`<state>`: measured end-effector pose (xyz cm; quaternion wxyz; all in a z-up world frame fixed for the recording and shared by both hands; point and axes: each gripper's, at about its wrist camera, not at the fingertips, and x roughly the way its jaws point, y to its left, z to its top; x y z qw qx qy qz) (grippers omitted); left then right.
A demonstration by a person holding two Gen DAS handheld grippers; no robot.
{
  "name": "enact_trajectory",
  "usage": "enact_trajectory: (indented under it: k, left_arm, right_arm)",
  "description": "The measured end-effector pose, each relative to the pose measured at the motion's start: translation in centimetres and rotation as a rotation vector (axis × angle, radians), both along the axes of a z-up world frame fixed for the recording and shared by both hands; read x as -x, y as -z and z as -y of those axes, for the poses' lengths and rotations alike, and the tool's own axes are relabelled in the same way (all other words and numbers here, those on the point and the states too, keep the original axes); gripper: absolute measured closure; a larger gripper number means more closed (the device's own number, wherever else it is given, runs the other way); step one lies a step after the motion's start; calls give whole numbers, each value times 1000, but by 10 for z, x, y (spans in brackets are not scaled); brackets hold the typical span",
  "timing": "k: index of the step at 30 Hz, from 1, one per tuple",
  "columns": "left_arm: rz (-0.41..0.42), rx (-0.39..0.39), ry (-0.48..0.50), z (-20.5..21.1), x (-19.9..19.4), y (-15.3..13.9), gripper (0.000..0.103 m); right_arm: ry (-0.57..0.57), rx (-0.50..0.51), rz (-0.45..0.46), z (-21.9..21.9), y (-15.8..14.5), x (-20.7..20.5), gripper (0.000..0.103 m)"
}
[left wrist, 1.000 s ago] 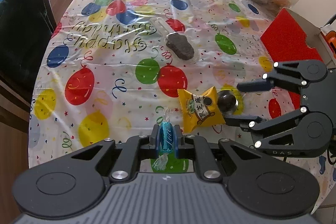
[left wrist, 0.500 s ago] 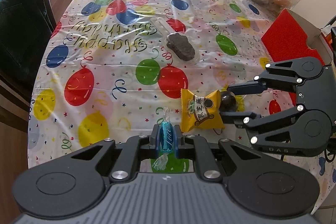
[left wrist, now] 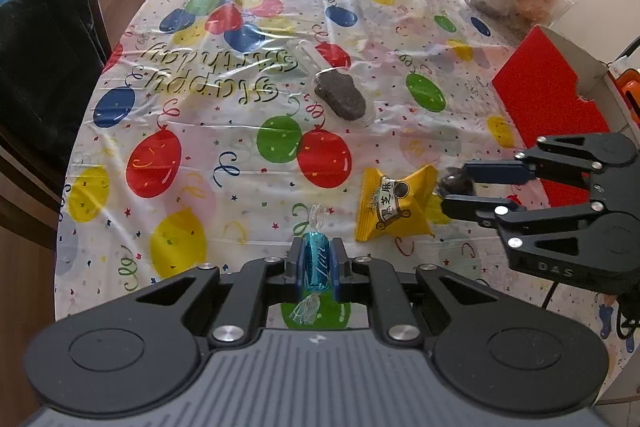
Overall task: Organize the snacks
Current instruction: 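Lift and carry both held candies over the open red box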
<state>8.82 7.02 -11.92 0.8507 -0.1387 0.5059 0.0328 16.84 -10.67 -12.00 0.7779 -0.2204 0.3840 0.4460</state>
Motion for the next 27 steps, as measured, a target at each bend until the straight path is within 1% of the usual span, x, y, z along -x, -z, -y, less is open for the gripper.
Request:
enact_trajectory:
  k: [5,14,21,27]
  left_arm:
    - [21,4,3,6,1,-10,91]
    - [68,29,32,27,-8,-37,91]
    - [113,31,108,66,-27,-67,91]
    - [160,27,181,111,-51,-91,91]
  right_arm:
    - [55,-32,8,21,-14,5,70]
    - [121,-109,36,64,-54,12,70]
    - [176,-165,93,103,-84,9,70]
    - [235,-196,146,142,-104,-4,70]
